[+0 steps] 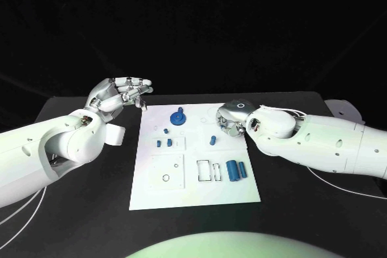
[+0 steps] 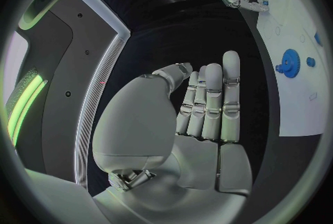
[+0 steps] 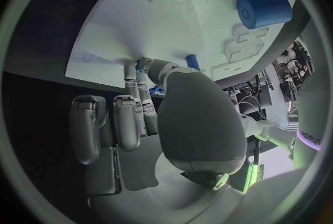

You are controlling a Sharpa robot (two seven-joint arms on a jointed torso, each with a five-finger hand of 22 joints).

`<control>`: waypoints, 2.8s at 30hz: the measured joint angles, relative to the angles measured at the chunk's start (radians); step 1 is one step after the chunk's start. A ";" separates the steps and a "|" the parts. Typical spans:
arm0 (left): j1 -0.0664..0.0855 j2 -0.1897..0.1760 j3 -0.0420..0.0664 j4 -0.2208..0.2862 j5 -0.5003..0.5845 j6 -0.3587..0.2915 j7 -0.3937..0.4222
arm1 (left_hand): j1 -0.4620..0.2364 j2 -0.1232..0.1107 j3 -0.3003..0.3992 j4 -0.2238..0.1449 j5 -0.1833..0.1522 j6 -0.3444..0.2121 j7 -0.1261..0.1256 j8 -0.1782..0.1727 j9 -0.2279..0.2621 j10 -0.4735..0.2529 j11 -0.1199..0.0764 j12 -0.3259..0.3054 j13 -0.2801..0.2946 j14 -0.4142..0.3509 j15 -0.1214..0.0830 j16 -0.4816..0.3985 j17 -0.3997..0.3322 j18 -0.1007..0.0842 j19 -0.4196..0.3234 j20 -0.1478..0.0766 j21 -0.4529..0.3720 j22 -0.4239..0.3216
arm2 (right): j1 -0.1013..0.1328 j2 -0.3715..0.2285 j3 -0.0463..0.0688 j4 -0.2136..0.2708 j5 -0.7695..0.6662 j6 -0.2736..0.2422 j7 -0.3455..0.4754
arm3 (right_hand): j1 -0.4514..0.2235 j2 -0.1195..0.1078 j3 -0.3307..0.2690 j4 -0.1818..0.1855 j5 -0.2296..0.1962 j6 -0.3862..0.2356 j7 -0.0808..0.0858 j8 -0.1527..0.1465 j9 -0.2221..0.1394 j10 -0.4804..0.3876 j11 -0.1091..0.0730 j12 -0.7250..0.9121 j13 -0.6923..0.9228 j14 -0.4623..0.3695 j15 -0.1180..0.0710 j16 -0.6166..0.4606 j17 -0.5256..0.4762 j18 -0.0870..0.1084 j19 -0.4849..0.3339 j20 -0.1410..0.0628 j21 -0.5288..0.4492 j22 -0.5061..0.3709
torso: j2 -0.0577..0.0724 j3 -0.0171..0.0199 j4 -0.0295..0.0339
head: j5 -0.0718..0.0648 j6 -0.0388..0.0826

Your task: Assemble the parts on the task board

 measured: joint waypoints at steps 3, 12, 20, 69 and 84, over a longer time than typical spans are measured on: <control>0.000 0.000 0.000 0.000 0.000 -0.001 -0.003 | 0.001 -0.001 0.000 0.000 0.000 0.000 0.000 0.000 0.000 0.000 0.000 0.000 0.000 0.000 0.000 0.000 0.000 0.000 0.000 0.000 0.000 0.000 | -0.001 -0.002 -0.001 0.004 -0.006 -0.001 -0.005 | -0.003 0.003 0.004 -0.004 0.004 0.005 -0.005 0.006 0.003 0.002 -0.002 -0.005 -0.002 -0.004 -0.004 0.000 0.000 0.000 0.000 0.000 0.008 0.000 | 0.000 0.0000 -0.0001 | 0.001 0.000; 0.000 0.000 0.000 -0.002 0.000 -0.005 -0.010 | 0.004 -0.003 0.000 0.000 0.000 -0.003 0.003 0.000 0.000 0.000 0.000 0.000 0.000 0.000 0.000 0.000 0.000 0.000 0.000 0.000 0.000 0.000 | -0.006 -0.011 -0.004 0.014 -0.011 -0.029 -0.010 | -0.012 0.012 0.012 -0.018 0.017 0.012 -0.006 0.011 0.010 0.010 -0.008 -0.009 -0.005 0.000 -0.007 0.004 0.000 -0.016 0.000 -0.008 0.029 0.001 | 0.000 0.0001 -0.0002 | 0.002 0.003; 0.000 0.001 0.000 -0.004 0.000 -0.009 -0.017 | 0.008 0.000 0.000 0.000 0.000 -0.003 0.003 0.000 0.000 -0.004 0.004 0.000 0.000 0.000 0.000 0.000 -0.001 0.000 0.000 0.000 0.000 0.000 | -0.011 -0.017 -0.005 0.016 -0.010 -0.058 -0.010 | -0.016 0.016 0.018 -0.024 0.016 0.012 -0.006 0.011 0.013 0.017 -0.009 -0.012 -0.008 0.000 -0.007 0.004 0.000 -0.016 0.000 -0.007 0.029 0.001 | 0.000 0.0004 0.0000 | 0.004 0.003; 0.000 0.028 0.000 -0.017 0.000 -0.013 -0.032 | 0.008 0.000 0.004 -0.004 0.000 -0.003 0.003 0.000 0.000 -0.007 0.000 0.006 0.002 0.000 0.000 0.000 -0.002 0.000 0.000 0.000 0.000 0.000 | -0.085 0.047 -0.006 0.287 0.024 -0.186 0.000 | -0.019 0.023 0.019 -0.031 -0.006 0.016 -0.006 0.014 0.020 0.029 -0.014 -0.020 -0.008 0.000 -0.007 0.008 0.000 -0.016 0.000 -0.007 0.034 0.000 | -0.001 -0.0031 -0.0004 | 0.153 -0.013; 0.000 0.030 0.000 -0.014 0.000 -0.013 -0.033 | 0.008 0.000 0.004 -0.004 0.000 -0.003 0.003 0.000 0.000 -0.007 0.000 0.006 0.001 0.000 0.000 0.000 -0.002 0.000 0.000 0.000 0.000 0.000 | -0.123 0.101 -0.011 0.227 0.024 -0.181 0.000 | -0.019 0.023 0.018 -0.035 -0.001 0.013 -0.007 0.014 0.021 0.029 -0.014 -0.024 -0.010 0.000 -0.007 0.008 0.000 -0.016 0.000 -0.007 0.029 0.001 | 0.000 -0.0013 0.0002 | 0.179 -0.030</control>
